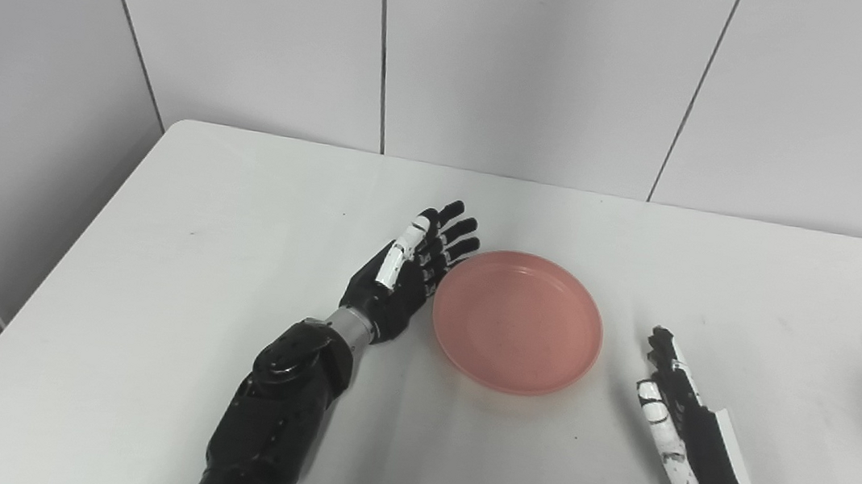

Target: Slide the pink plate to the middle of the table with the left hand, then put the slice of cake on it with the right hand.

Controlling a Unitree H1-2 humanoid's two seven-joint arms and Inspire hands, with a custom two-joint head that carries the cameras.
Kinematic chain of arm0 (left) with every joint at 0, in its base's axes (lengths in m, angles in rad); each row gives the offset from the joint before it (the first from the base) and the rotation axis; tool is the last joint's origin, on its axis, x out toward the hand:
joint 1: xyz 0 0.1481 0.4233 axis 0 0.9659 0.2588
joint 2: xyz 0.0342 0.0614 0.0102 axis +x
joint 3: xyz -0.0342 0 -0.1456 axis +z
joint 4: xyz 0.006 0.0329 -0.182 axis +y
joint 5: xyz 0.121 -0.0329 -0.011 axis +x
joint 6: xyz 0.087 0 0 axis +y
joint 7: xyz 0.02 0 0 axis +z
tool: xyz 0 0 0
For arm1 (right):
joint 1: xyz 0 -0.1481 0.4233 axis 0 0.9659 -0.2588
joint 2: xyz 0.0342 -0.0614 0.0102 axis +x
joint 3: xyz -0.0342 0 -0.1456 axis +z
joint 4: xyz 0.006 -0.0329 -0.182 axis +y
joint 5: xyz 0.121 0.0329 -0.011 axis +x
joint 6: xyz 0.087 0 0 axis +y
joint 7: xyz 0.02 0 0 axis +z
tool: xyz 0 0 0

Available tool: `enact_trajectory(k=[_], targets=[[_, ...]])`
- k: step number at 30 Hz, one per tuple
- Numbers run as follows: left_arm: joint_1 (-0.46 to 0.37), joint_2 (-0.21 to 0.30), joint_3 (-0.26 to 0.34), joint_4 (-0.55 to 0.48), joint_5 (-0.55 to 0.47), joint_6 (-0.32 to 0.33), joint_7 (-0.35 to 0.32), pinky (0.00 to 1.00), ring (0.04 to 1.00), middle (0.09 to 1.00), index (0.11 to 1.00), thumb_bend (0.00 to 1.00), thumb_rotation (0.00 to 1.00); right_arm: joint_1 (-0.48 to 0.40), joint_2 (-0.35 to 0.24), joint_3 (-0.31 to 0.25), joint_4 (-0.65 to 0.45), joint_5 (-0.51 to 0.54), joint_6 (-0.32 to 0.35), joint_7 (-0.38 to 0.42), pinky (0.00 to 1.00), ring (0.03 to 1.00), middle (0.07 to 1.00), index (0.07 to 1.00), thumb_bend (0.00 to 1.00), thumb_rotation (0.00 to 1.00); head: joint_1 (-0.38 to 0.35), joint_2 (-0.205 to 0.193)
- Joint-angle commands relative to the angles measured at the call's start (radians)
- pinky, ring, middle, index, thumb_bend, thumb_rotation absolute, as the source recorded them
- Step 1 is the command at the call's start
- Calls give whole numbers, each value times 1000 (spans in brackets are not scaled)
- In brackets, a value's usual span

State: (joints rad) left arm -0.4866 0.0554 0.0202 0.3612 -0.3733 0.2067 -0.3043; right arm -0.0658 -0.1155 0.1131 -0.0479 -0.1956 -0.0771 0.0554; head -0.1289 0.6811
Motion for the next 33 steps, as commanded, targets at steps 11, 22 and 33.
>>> enact_trajectory(k=[11, 22, 33], targets=[[71, 0, -24, 8, 12, 85, -18, 933, 939, 950, 955, 384, 1000, -12, 13, 17, -20, -1, 47, 16, 937, 956, 969, 972, 343, 1000, -70, 16], [82, 14, -6, 17, -9, 85, -42, 944, 951, 961, 966, 377, 1000, -13, 16, -7, -129, -121, 104, -56, 907, 949, 970, 975, 355, 1000, -175, 3], [88, 53, 1, 60, -14, 55, -96, 916, 928, 941, 947, 398, 1000, -82, -16, -52, -277, -354, 179, -86, 840, 907, 946, 961, 527, 895, -310, -21]])
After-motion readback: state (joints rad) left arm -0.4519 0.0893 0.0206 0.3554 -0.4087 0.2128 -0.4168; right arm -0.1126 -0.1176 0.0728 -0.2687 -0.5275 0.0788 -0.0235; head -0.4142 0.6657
